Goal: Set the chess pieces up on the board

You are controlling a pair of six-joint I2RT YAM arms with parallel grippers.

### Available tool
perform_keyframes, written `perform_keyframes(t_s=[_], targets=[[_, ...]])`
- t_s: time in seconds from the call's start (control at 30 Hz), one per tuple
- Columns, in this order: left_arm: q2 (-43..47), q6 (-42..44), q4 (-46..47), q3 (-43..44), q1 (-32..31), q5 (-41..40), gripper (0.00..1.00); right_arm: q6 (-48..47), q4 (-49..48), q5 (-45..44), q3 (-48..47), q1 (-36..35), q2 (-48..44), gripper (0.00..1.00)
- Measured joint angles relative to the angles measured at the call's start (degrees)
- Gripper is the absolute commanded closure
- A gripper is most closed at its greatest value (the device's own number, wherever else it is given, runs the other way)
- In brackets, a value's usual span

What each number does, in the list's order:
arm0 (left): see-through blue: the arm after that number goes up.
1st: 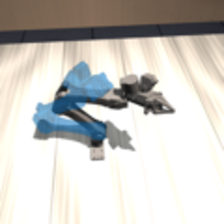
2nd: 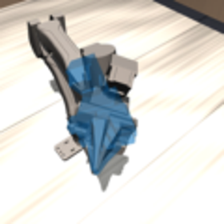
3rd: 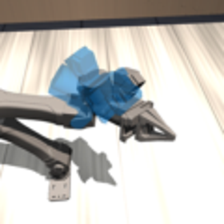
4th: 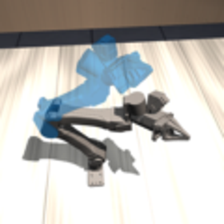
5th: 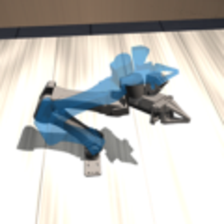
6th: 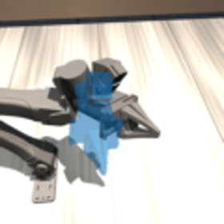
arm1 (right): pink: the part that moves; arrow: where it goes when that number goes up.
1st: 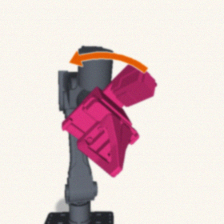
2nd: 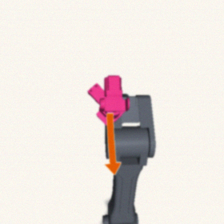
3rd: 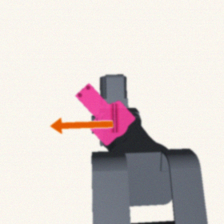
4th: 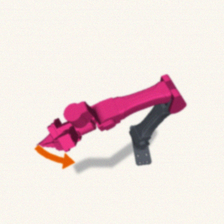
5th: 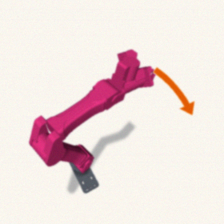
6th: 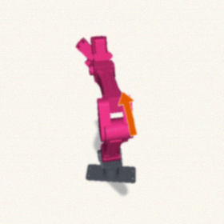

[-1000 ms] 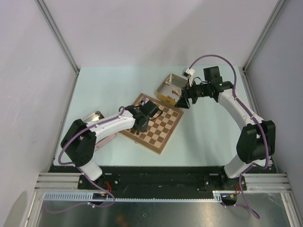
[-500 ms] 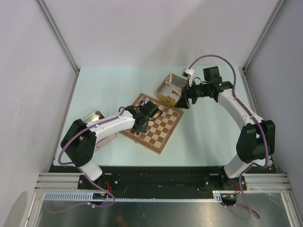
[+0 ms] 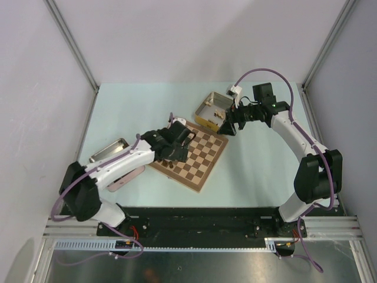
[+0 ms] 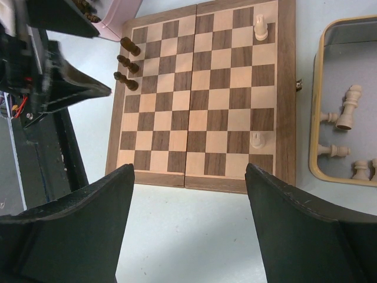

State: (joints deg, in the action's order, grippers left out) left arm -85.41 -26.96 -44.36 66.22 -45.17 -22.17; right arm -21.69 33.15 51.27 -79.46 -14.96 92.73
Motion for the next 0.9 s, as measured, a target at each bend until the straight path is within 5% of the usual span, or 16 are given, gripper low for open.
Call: perform_keyframes(t_s=[0.27,0.53,0.73,0.9], targets=[[15.56,0.74,1.55,-1.38,5.7,1.79,0.0,-0.42,0.02,-0.24,0.0,-0.48,0.0,0.19],[39.58,0.87,4.85,-13.4,35.45,12.68,0.0,-0.87,0.31,-0.42,0.0,-0.63,0.0,0.19],[42.38,-0.37,4.72,-21.68,49.92,21.59,0.01,-0.87,0.46,-0.39,0.0,-0.68,0.02,0.19],[40.7,-2.8,3.56,-25.94,52.78,22.23,0.1,-0.92,0.48,-0.39,0.0,-0.68,0.02,0.19]])
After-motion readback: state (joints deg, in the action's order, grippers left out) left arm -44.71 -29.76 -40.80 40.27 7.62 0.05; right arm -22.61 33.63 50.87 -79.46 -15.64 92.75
